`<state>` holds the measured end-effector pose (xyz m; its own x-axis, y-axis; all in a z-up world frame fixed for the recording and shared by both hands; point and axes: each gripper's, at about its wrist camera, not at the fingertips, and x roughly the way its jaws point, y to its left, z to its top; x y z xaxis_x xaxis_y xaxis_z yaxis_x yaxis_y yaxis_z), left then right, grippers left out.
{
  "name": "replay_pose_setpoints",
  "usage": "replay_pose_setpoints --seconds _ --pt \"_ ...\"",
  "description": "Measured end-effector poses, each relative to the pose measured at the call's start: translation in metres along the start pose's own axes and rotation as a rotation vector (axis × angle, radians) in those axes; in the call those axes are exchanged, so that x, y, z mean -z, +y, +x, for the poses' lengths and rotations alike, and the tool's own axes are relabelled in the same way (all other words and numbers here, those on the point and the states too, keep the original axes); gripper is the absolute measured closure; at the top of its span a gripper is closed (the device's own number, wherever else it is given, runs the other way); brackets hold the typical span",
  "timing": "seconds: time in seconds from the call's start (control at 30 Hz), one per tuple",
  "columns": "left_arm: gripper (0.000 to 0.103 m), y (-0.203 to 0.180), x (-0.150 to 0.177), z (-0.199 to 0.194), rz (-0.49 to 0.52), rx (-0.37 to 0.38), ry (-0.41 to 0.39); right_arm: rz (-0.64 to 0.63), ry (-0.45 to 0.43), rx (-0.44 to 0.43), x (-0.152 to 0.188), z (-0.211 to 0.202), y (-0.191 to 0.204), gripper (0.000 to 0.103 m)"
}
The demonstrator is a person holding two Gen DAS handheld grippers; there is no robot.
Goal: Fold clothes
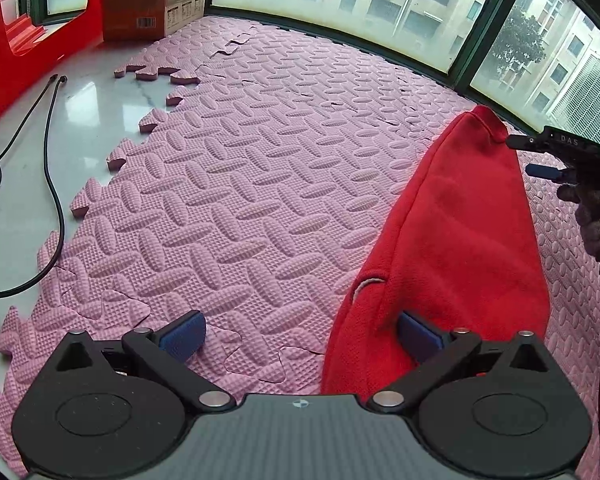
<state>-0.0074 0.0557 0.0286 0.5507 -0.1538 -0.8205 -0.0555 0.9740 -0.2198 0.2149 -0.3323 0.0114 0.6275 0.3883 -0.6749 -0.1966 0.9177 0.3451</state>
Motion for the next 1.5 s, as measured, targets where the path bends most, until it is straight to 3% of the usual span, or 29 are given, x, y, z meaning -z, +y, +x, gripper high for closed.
replay_pose_setpoints --seconds 0.13,0.23,0.37,0.47,0.67,1.07,1.3,1.5 --pt "0.0 0.0 -0.001 0.001 -0.001 -0.001 0.002 0.083 0.02 0.028 -0.007 0.023 -0.019 0.021" --pt "0.0 0.0 -0.001 0.001 0.004 -0.004 0.002 0.075 0.003 0.031 -0.006 0.026 -0.017 0.028" --pt "0.0 -0.001 -0.002 0.002 0.008 -0.006 -0.001 0.081 0.001 0.034 -0.007 0.027 -0.015 0.061" --pt "0.0 -0.001 -0.002 0.002 0.009 -0.008 -0.001 0.136 -0.008 0.016 -0.008 0.024 -0.02 0.079" --pt "0.0 -0.002 -0.004 0.001 0.012 -0.013 -0.001 0.115 -0.075 -0.061 -0.015 -0.001 -0.006 0.084" --pt "0.0 0.001 0.001 -0.019 0.005 -0.023 -0.047 -0.101 -0.172 -0.265 -0.022 -0.079 0.078 0.084" --pt "0.0 0.008 0.011 -0.027 -0.016 -0.029 -0.055 -0.217 -0.186 -0.357 -0.002 -0.126 0.12 0.084" --pt "0.0 0.016 0.016 -0.033 -0.045 -0.036 -0.069 -0.376 -0.164 -0.433 0.039 -0.159 0.163 0.084"
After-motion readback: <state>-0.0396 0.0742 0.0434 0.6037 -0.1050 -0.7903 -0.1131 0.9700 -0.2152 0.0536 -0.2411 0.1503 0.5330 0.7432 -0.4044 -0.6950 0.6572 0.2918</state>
